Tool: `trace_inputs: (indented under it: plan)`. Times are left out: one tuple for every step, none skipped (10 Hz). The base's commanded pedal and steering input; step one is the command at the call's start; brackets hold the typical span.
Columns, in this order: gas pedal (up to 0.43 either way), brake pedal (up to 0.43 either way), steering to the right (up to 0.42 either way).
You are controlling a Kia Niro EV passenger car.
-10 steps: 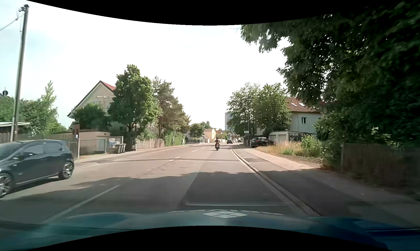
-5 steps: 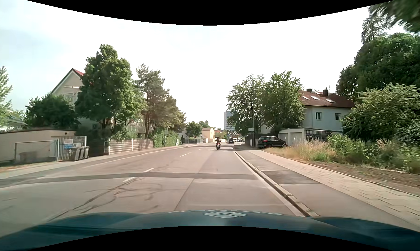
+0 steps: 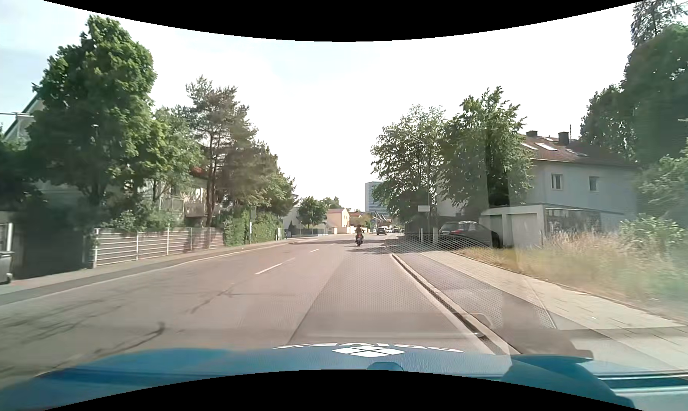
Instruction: Follow the waypoints while adhering to traffic rules and regulations
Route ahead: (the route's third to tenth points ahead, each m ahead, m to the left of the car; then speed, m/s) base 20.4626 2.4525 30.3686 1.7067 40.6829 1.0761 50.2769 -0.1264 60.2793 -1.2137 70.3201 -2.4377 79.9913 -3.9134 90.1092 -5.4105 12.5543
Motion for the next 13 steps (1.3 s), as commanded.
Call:
trace_inputs:
  plan:
    - [0.000, 0.000, 0.003]
    - [0.000, 0.000, 0.003]
    - [0.000, 0.000, 0.003]
    - [0.000, 0.000, 0.004]
    - [0.008, 0.000, 0.008]
    - [0.039, 0.000, 0.007]
    - [0.047, 0.000, 0.007]
    - [0.047, 0.000, 0.006]
    - [0.047, 0.000, 0.006]
    - [0.047, 0.000, 0.005]
    - [0.047, 0.000, 0.005]
    - [0.039, 0.000, 0.006]
    - [0.039, 0.000, 0.006]
